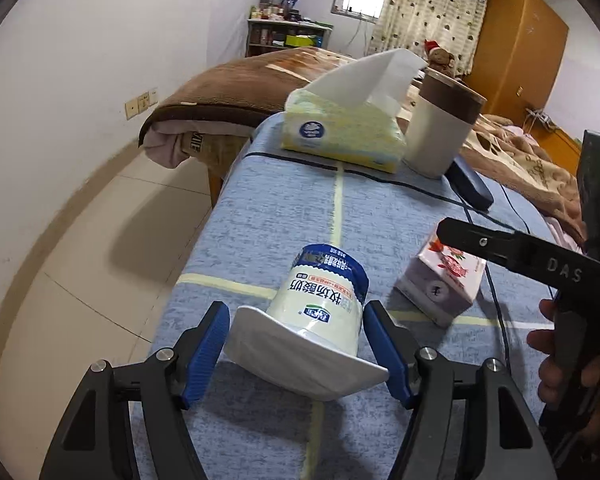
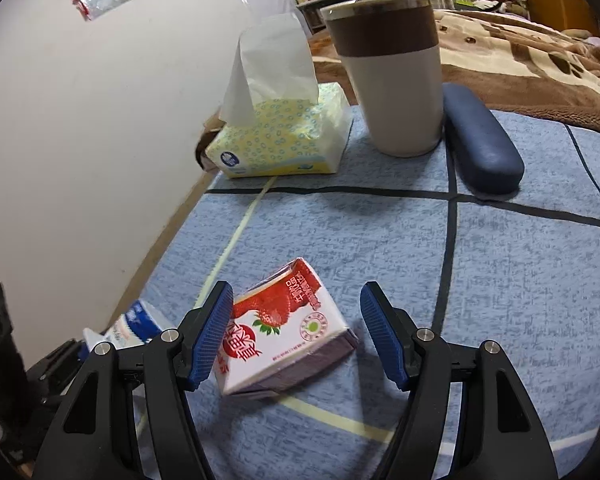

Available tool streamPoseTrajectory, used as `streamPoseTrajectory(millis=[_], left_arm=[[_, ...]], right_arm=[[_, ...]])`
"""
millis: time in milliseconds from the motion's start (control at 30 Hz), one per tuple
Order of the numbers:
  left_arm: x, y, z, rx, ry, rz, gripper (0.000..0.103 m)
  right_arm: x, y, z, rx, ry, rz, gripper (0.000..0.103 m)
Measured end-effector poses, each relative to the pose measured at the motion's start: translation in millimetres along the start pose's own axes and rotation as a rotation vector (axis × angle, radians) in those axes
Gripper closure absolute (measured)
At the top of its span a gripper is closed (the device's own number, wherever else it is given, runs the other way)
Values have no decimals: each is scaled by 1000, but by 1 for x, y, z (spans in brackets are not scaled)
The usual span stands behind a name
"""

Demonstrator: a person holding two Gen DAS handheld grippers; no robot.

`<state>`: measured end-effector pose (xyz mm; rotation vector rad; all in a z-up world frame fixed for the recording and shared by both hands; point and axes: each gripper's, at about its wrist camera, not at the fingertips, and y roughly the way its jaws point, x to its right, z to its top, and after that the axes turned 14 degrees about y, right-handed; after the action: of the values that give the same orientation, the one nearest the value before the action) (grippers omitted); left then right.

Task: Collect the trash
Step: 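Grasp the white yogurt cup with the left gripper while the right gripper grasps the strawberry milk carton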

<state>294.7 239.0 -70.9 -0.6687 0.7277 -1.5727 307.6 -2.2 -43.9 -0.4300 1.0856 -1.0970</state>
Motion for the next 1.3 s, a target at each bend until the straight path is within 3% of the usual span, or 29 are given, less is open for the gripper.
streamPoseTrajectory(millis=[33,200,300,633,1000,1100,1167,1200,1300], left_arm=[[-1,0,0,1,-6,-6,33],[-2,0,0,7,4,6,33],[-5,-1,-1,11,-5,13,33],[-11,3,-1,14,-19,11,33],[11,-3,-6,18,-4,-6,34],[19,-9,-9,30,-15,-14,34],[28,-14,-11,37,-3,-22,34],[32,-16,-12,38,2,-24,34],[41,-22,-15,39,12,-27,34]], right_arm=[[-3,3,0,-4,7,-9,28],[-10,15,1,-23,32,-63,27],[-16,25,-2,-64,-13,-124,25],[-21,7,-27,-29,-178,-262,25],[12,-24,-45,-8,-145,-292,25],[25,-30,-47,-21,-77,-231,25],[31,-33,-50,-4,-65,-218,32],[33,-34,-51,1,-67,-221,41],[35,-40,-56,17,-61,-201,41]])
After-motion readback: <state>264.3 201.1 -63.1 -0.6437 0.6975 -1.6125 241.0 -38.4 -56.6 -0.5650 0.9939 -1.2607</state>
